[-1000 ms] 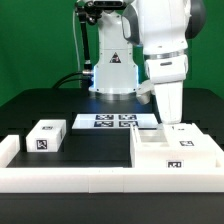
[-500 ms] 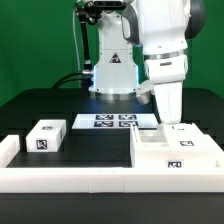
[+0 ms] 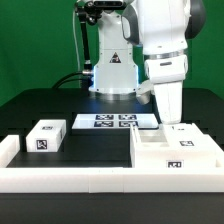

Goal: Assemble cabinet

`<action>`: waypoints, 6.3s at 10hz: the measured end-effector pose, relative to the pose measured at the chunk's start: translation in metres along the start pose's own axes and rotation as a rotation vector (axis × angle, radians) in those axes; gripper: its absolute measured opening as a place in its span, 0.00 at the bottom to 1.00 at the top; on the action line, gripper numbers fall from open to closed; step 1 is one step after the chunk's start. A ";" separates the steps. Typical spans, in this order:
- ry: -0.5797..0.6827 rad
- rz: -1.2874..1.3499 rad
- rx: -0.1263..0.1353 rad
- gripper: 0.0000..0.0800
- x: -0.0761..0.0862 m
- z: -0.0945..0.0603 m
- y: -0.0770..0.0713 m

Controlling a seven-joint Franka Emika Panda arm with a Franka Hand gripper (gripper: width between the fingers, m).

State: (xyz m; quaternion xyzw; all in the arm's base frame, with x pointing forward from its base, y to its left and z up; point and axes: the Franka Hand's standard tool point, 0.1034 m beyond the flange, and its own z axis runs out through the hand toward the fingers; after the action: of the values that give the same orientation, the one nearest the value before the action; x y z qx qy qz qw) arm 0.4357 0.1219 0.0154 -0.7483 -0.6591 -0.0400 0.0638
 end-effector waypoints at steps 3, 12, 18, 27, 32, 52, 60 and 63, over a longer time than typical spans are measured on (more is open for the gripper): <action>-0.023 -0.024 0.007 0.07 -0.011 -0.013 -0.002; -0.071 -0.025 0.037 0.08 -0.045 -0.042 0.002; -0.048 -0.083 0.046 0.08 -0.069 -0.046 -0.005; 0.091 -0.073 0.016 0.08 -0.064 -0.068 0.017; 0.072 -0.136 -0.012 0.08 -0.059 -0.066 0.019; 0.085 -0.150 0.013 0.08 -0.051 -0.057 0.030; 0.104 -0.136 0.076 0.08 -0.052 -0.050 0.031; 0.110 -0.130 0.086 0.08 -0.049 -0.048 0.030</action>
Offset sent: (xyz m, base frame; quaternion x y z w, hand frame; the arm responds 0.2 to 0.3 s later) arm -0.0180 -0.0203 0.0304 0.0334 -0.0044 -0.0401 0.9986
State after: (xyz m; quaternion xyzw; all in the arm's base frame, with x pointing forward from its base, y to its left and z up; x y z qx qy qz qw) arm 0.4604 0.0635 0.0543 -0.6973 -0.7027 -0.0567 0.1295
